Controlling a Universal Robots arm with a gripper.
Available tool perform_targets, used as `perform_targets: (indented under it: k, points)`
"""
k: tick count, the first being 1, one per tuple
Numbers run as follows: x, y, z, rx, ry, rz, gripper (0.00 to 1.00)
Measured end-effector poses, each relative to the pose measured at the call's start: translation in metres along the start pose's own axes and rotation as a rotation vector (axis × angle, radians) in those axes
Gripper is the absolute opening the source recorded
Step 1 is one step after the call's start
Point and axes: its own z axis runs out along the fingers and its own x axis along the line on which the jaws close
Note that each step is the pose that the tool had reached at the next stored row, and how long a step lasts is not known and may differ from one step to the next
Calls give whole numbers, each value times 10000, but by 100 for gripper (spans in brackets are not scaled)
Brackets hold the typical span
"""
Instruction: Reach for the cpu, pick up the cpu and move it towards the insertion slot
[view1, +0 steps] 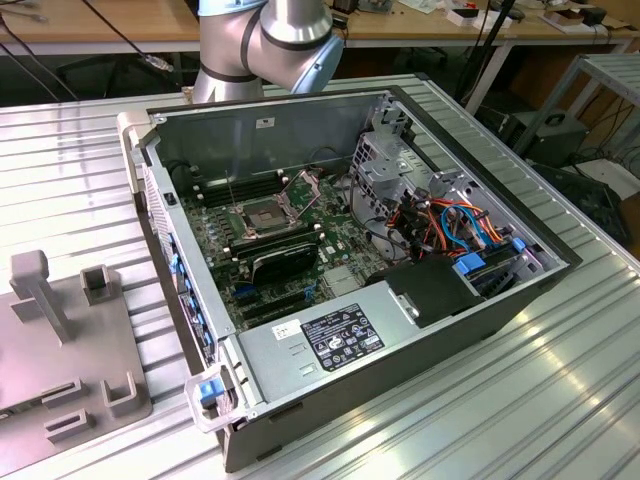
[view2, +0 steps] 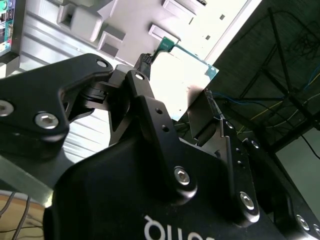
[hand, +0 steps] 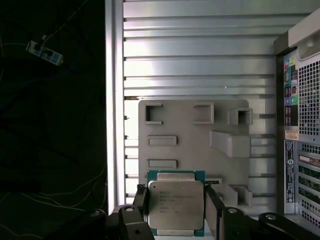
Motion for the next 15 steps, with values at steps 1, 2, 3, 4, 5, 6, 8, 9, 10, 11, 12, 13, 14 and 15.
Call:
perform_targets:
  k: [1, 2, 3, 4, 5, 6, 8, 9, 10, 11, 12, 13, 14, 15]
  points:
    - [-18, 0, 0, 0, -1, 0, 55]
    - [-31, 0, -1, 0, 0, 0, 55]
    - [-41, 1, -1, 0, 0, 1, 55]
    - [-56, 1, -1, 0, 0, 0, 55]
    - [-67, 1, -1, 0, 0, 0, 55]
    - [-80, 1, -2, 1, 0, 0, 55]
    - [-104, 1, -1, -1, -2, 0, 55]
    - [-115, 1, -2, 0, 0, 1, 55]
    - [-128, 2, -2, 0, 0, 0, 55]
    - [-151, 2, -2, 0, -1, 1, 55]
    - [-159, 2, -3, 0, -1, 0, 55]
    - [-166, 2, -3, 0, 0, 1, 55]
    - [-173, 2, -3, 0, 0, 1, 55]
    - [-181, 2, -3, 0, 0, 0, 55]
